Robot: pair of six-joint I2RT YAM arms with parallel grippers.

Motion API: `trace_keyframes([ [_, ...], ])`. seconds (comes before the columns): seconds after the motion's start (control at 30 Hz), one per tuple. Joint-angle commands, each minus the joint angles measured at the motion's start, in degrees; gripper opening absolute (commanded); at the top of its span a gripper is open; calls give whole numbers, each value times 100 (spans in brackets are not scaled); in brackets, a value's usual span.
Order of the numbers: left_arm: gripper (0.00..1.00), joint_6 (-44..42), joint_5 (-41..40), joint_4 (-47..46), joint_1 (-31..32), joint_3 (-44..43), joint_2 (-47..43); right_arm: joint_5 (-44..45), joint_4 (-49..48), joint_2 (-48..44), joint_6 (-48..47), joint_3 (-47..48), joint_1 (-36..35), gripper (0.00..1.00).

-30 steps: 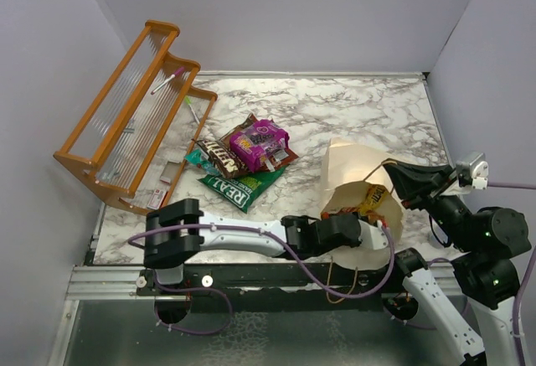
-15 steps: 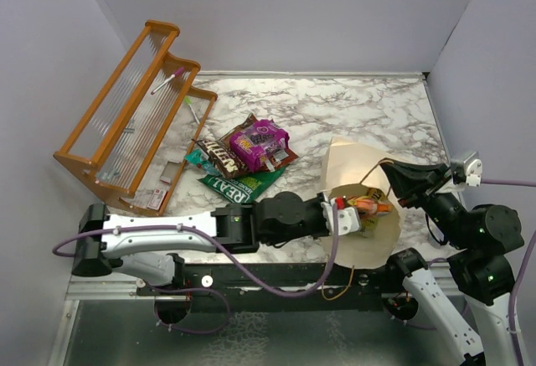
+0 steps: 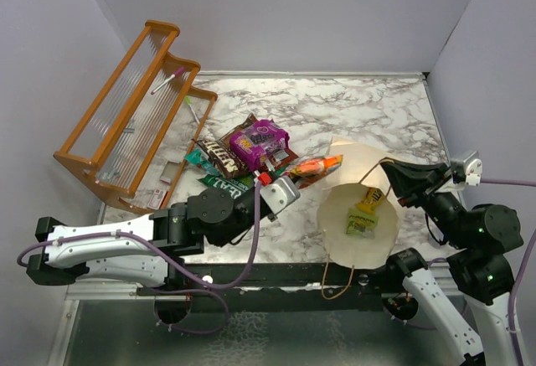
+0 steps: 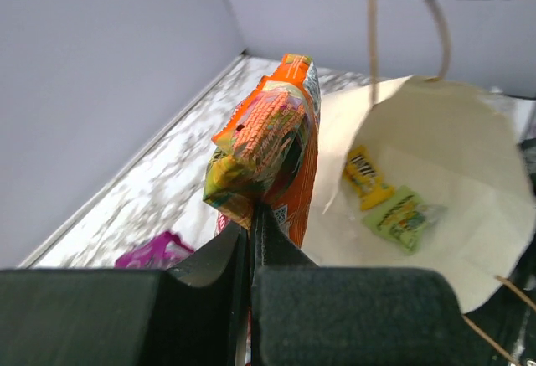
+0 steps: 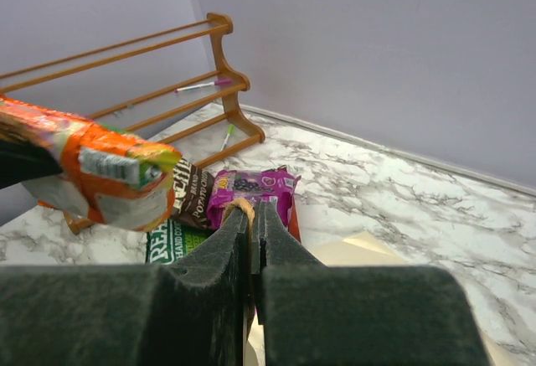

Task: Take the snacks out of the paper bag

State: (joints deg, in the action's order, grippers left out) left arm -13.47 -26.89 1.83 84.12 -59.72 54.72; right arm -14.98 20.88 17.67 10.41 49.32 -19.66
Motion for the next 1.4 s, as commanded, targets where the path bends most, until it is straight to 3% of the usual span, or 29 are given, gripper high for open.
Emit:
trace_keyframes([
  [0.0,0,187,-1867,-314,1,290,-169,170,-220,8,45,-97,-3,2],
  [0.2,0,446,-2835,-319,-99,584,-120,154,-249,42,42,-84,-3,2],
  [0.33,0,1272,-3383,467,-405,518,393,141,-261,75,56,-76,-3,2],
  [0.53,0,2336,-3054,1717,-905,393,1588,131,-239,54,81,-79,-2,2],
  [0.67,0,2640,-2882,2032,-1131,403,2536,136,-217,77,64,-54,-3,2],
  [0.9,0,2760,-1926,1640,-1363,497,3457,145,-217,134,40,6,-3,2],
  [1.13,47,2722,-877,1159,-1416,637,3123,206,-190,149,-39,60,-3,2],
  [1.23,56,2682,-725,1000,-1473,800,2610,194,-208,165,-40,64,-3,2],
  [1.37,62,2708,-560,960,-1570,901,1873,148,-250,205,-27,50,-3,2],
])
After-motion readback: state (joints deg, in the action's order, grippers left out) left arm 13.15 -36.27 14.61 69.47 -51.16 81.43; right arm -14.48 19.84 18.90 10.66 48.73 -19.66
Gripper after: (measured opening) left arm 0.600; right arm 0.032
